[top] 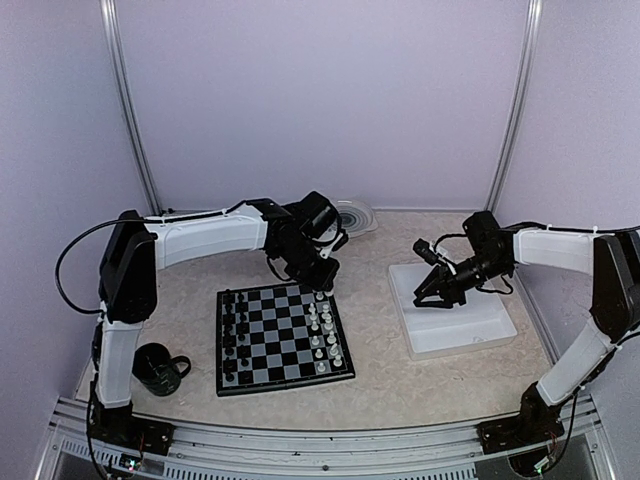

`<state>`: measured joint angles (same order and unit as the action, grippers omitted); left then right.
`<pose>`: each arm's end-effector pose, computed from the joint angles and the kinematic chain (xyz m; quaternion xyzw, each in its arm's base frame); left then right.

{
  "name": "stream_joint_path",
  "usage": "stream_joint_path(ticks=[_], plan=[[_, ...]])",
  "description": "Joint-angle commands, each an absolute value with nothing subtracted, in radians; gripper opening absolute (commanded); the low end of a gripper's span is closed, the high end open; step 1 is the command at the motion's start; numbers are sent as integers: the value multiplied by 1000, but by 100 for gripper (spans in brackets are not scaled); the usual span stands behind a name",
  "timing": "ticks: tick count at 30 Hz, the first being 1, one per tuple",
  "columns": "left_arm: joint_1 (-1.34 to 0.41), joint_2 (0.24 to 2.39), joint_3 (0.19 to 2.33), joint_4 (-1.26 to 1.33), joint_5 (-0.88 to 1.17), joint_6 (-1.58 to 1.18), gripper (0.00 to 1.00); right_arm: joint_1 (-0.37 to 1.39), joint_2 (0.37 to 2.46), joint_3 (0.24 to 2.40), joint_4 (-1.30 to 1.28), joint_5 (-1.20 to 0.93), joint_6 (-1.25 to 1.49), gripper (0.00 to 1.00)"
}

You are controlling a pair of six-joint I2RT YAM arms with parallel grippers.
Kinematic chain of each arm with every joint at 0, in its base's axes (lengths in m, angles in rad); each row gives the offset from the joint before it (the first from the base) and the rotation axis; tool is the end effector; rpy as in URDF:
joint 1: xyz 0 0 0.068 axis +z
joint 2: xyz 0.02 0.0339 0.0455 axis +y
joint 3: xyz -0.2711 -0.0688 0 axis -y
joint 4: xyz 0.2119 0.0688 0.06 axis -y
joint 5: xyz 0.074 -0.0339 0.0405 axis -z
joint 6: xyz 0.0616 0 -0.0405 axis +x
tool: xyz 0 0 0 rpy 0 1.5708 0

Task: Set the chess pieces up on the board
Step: Place the bishop on f1.

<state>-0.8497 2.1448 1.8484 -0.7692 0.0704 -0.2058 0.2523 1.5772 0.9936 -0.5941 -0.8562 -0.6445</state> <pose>0.2958 -0.3431 0.2181 0.3145 0.9152 -0.1552 0.1986 0.2551 0.1138 0.2123 -0.4599 0.7689 0.3647 0.2536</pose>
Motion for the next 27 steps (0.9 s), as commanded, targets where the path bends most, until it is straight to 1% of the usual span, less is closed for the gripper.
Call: stream_joint_path(ticks=[1, 8, 15, 27], plan=[[-841, 2166, 1867, -818, 51, -207, 1, 249, 1587, 984, -579, -857, -643, 38], [-833, 2187, 1869, -805, 65, -212, 2, 249, 1590, 985, -586, -864, -647, 39], [-833, 2215, 1878, -807, 71, -213, 5, 249, 1591, 983, -588, -864, -650, 39], [-833, 2250, 1894, -809, 86, -218, 6, 249, 1596, 983, -590, -866, -653, 39]])
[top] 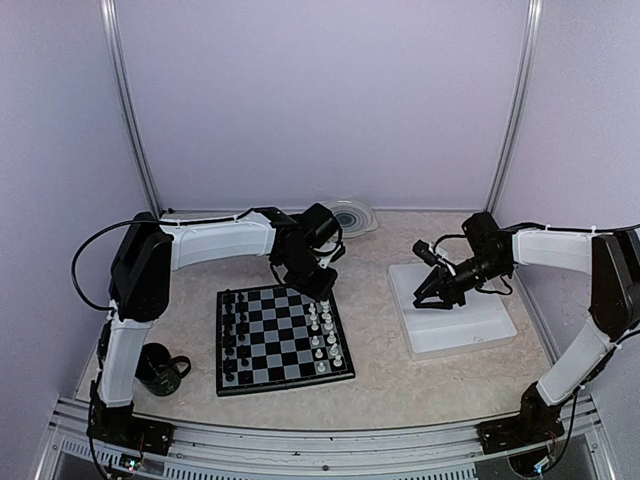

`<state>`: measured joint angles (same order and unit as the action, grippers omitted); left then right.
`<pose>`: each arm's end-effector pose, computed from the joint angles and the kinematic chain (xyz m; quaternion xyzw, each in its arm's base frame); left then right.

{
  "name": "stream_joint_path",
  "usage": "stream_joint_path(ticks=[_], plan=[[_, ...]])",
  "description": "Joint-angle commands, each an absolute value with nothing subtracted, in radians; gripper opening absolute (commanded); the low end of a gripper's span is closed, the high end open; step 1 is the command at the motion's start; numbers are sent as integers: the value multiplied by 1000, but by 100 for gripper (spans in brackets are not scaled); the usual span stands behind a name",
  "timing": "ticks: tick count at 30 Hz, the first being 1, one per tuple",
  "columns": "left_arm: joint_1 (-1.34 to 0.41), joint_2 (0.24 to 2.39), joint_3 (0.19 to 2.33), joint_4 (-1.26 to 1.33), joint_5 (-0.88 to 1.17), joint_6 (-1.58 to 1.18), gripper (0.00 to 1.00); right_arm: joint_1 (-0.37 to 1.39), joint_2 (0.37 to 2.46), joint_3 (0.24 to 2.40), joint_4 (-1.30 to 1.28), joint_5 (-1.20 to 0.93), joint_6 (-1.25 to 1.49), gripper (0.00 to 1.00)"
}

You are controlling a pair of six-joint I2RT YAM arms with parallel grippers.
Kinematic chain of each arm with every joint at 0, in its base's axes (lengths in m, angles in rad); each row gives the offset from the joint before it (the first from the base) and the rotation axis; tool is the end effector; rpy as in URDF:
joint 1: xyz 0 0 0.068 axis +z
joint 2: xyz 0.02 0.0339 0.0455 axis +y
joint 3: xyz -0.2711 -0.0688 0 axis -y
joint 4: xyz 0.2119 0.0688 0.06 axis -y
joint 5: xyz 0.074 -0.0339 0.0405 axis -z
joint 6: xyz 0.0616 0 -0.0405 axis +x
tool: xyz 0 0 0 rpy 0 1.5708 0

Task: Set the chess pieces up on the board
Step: Place the bishop on f1.

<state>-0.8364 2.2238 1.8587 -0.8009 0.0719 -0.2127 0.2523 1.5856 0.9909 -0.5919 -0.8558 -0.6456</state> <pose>0.3032 -0.3425 0.1847 0.3072 0.9295 -0.1311 0.1562 0.2557 0.1139 0.2095 -0.4590 0.7702 0.3655 0.2499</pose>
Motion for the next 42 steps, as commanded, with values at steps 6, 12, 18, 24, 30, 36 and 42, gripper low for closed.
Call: stream_joint_path(ticks=[6, 12, 18, 24, 30, 36, 42], plan=[[-833, 2255, 1895, -822, 87, -219, 6, 249, 1598, 983, -592, -867, -656, 40], [-833, 2251, 1887, -831, 75, -220, 6, 248, 1598, 985, -592, -870, -655, 40], [-833, 2255, 1890, -831, 75, -221, 13, 249, 1597, 983, -595, -870, -658, 40], [-833, 2255, 1889, -831, 80, -224, 17, 249, 1595, 983, -596, -871, -657, 40], [-833, 2255, 1887, -831, 90, -228, 19, 249, 1591, 985, -599, -873, -658, 40], [-833, 2238, 1897, -839, 93, -233, 20, 248, 1583, 1006, -623, -879, -658, 41], [-833, 2183, 1977, -895, 25, -238, 28, 224, 1562, 1183, -756, -823, -685, 41]])
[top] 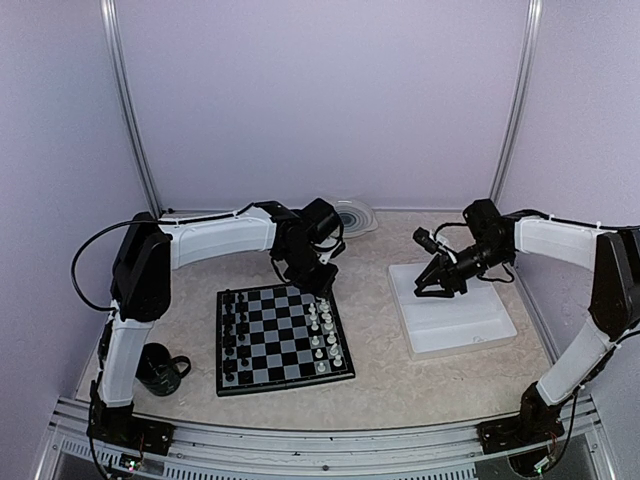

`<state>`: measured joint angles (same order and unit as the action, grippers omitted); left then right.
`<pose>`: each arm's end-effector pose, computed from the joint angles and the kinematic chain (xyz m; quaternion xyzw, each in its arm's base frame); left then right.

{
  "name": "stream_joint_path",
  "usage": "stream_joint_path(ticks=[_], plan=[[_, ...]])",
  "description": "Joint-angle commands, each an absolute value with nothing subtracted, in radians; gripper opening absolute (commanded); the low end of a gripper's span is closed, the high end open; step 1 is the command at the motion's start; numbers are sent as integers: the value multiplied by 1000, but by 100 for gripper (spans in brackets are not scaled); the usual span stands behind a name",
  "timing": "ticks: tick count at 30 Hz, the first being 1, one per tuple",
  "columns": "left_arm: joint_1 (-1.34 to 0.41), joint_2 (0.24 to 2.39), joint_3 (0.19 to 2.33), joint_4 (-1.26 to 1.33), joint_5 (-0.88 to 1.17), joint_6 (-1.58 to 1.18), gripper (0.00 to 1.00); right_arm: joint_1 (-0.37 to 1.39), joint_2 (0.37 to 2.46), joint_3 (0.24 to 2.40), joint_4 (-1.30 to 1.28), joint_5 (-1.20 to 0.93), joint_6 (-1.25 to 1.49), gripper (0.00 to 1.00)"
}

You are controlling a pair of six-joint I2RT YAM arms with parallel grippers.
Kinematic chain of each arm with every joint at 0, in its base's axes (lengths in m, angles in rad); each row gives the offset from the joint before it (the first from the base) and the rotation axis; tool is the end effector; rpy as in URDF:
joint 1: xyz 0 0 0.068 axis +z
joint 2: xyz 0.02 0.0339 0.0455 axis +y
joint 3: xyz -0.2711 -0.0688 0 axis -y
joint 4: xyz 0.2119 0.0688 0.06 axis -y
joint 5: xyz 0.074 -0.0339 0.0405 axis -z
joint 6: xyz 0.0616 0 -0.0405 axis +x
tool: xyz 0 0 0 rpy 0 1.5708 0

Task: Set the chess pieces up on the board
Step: Place the bishop on f1, then move the storage box to the center of the board.

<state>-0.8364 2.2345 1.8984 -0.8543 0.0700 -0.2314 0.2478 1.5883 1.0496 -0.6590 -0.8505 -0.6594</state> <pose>0.3031 -0.3422 0.1880 0.2987 0.9348 -0.1257 0.1452 0.2593 0.1134 0.2206 -0.4610 0.7711 0.3623 0.2482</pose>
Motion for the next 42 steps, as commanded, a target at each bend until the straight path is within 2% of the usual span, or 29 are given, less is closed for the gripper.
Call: stream_joint_path(ticks=[1, 5, 8, 10, 14, 18, 27, 33, 39, 40, 41, 42], plan=[[-833, 2171, 1993, -898, 17, -237, 30, 215, 1563, 1230, -780, -807, -689, 41], [-834, 2138, 2035, -856, 4, -227, 35, 183, 1574, 1436, -890, -700, -726, 38], [-848, 2111, 2021, -773, 3, -202, 37, 175, 1562, 1497, -986, -569, -828, 35], [-871, 2099, 1994, -712, 3, -174, 37, 175, 1534, 1444, -1045, -499, -929, 34], [-929, 2062, 1903, -570, -44, -112, 39, 176, 1458, 1202, -1050, -363, -1070, 34], [-939, 2095, 1940, -564, -8, -118, 40, 178, 1421, 1014, -988, -251, -1127, 31], [-939, 2117, 1934, -577, 25, -117, 40, 181, 1513, 965, -936, -213, -1150, 29], [-929, 2070, 1858, -545, 9, -132, 40, 281, 1506, 874, -936, -173, -1172, 32], [-926, 2056, 1832, -529, 13, -146, 40, 404, 1532, 825, -841, -170, -1145, 43], [-926, 2056, 1830, -526, 12, -146, 40, 421, 1546, 833, -828, -183, -1133, 55], [-926, 2056, 1825, -524, 9, -147, 40, 440, 1560, 841, -816, -195, -1122, 91], [-926, 2054, 1821, -523, 8, -147, 40, 459, 1574, 848, -803, -203, -1115, 98]])
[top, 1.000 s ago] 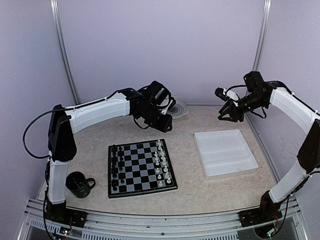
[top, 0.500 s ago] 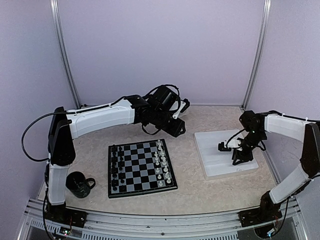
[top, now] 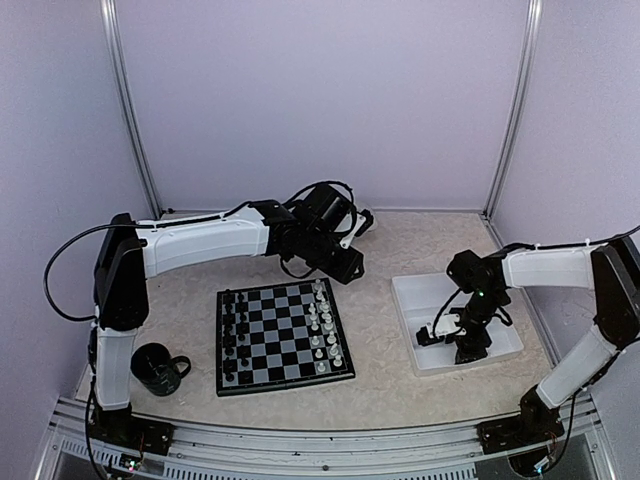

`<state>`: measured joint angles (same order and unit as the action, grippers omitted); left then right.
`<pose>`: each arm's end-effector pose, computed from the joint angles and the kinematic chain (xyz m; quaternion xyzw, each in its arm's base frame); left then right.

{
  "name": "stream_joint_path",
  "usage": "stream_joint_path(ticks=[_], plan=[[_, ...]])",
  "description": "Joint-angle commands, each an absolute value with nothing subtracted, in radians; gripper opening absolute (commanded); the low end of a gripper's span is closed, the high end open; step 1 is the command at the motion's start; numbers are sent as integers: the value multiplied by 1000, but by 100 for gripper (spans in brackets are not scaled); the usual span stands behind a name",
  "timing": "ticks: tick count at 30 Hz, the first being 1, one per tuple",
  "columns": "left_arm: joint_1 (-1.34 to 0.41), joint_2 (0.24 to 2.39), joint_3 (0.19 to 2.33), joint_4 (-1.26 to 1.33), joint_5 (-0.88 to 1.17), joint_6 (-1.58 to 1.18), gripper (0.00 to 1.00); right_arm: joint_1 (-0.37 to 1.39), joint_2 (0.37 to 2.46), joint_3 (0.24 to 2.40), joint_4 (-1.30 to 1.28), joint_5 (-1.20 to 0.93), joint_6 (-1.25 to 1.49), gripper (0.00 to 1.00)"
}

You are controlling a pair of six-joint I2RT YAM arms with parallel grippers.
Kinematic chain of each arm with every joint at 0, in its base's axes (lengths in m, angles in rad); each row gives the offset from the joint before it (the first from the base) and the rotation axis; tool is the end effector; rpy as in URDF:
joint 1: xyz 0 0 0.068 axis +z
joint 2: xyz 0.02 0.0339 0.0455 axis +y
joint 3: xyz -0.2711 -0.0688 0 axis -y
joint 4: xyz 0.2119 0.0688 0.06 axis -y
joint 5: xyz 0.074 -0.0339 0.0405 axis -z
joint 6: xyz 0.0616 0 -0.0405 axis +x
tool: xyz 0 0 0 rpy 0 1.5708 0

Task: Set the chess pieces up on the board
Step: Move the storage box to the center of the board.

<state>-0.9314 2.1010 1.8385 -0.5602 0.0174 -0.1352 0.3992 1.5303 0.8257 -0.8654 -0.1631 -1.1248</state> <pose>0.2793 -0.3774 0.2510 0.3638 0.8568 -0.1927 0.3105 0.1891 0.0906 0.1581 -0.6881 0.7210 0.0760 0.0293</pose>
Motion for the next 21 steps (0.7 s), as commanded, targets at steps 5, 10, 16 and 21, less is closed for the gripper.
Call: stream_joint_path(ticks=[5, 10, 16, 21], plan=[[-922, 2043, 1795, -522, 3, -151, 40, 541, 1627, 881, -761, -284, -1082, 99], [-916, 2021, 1769, -511, 3, -162, 40, 550, 1647, 943, -776, -335, -1027, 99], [-916, 2015, 1756, -488, 3, -169, 40, 540, 1582, 1017, -834, -374, -1023, 99], [-914, 2021, 1767, -482, 14, -171, 40, 515, 1555, 1124, -931, -453, -995, 99]])
